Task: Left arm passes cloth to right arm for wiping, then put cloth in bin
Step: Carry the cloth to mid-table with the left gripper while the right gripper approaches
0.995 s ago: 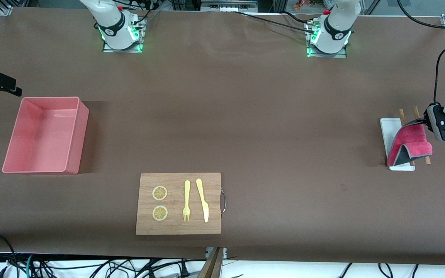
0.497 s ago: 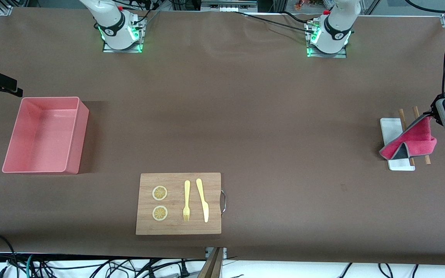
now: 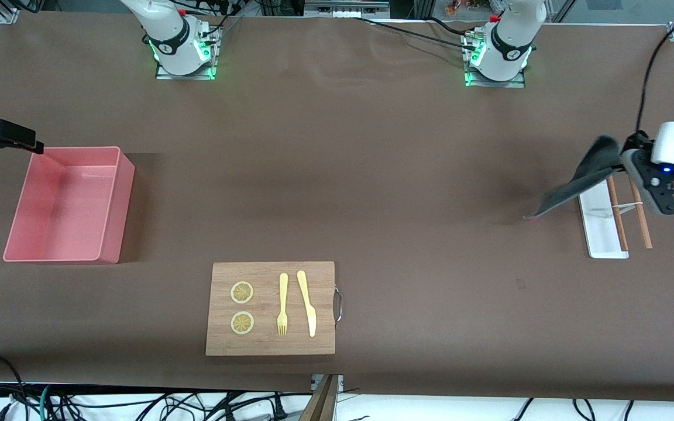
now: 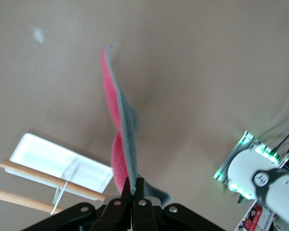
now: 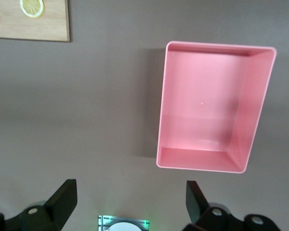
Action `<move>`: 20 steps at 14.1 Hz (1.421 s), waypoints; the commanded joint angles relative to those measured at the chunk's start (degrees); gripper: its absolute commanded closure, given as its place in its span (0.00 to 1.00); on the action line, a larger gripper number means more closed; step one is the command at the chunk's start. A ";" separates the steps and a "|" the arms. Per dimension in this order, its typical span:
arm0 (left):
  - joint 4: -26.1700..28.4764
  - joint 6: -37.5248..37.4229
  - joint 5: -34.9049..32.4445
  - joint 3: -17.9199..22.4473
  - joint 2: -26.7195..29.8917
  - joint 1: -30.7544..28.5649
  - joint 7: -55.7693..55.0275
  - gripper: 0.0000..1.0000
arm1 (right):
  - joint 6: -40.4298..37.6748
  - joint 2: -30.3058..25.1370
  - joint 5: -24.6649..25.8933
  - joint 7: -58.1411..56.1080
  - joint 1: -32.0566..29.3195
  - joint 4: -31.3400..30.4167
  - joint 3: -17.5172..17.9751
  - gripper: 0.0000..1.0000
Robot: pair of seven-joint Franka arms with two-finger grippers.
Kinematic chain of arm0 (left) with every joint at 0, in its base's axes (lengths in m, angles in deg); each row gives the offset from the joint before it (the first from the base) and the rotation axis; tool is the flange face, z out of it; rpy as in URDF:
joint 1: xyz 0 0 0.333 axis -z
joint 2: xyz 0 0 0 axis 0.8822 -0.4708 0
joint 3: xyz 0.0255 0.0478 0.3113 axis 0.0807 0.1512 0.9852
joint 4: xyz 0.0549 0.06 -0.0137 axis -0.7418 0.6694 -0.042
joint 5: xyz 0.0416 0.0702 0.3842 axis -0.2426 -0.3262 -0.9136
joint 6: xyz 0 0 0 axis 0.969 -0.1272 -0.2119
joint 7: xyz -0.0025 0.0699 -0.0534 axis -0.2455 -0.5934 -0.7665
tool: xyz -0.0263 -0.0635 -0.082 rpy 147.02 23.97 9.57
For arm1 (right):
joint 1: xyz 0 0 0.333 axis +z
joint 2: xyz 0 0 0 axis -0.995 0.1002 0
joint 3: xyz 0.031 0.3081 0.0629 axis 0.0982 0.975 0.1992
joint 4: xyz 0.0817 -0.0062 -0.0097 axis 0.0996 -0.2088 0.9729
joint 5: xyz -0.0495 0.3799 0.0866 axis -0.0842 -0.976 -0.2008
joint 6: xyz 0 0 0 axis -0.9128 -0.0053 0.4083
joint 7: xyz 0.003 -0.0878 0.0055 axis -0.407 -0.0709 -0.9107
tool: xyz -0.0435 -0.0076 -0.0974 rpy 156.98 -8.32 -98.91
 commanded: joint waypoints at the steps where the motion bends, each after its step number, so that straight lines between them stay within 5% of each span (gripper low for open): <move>1: -3.67 -2.09 1.86 -1.07 -0.87 4.64 -6.69 1.00 | -0.89 1.57 -0.69 -0.72 0.07 -0.51 0.64 0.00; 5: -7.80 -0.86 8.28 -1.43 -4.29 12.02 -9.35 1.00 | 0.86 4.20 -1.39 3.39 3.58 -0.16 0.91 0.00; 10: -10.27 6.60 14.25 -1.43 -8.42 17.31 -11.28 1.00 | 6.48 7.63 -8.60 18.16 7.44 0.02 0.82 0.00; 20: -15.19 17.15 18.48 -1.52 -13.26 32.25 -6.12 1.00 | 31.09 17.11 -11.42 56.31 24.32 2.21 0.91 0.00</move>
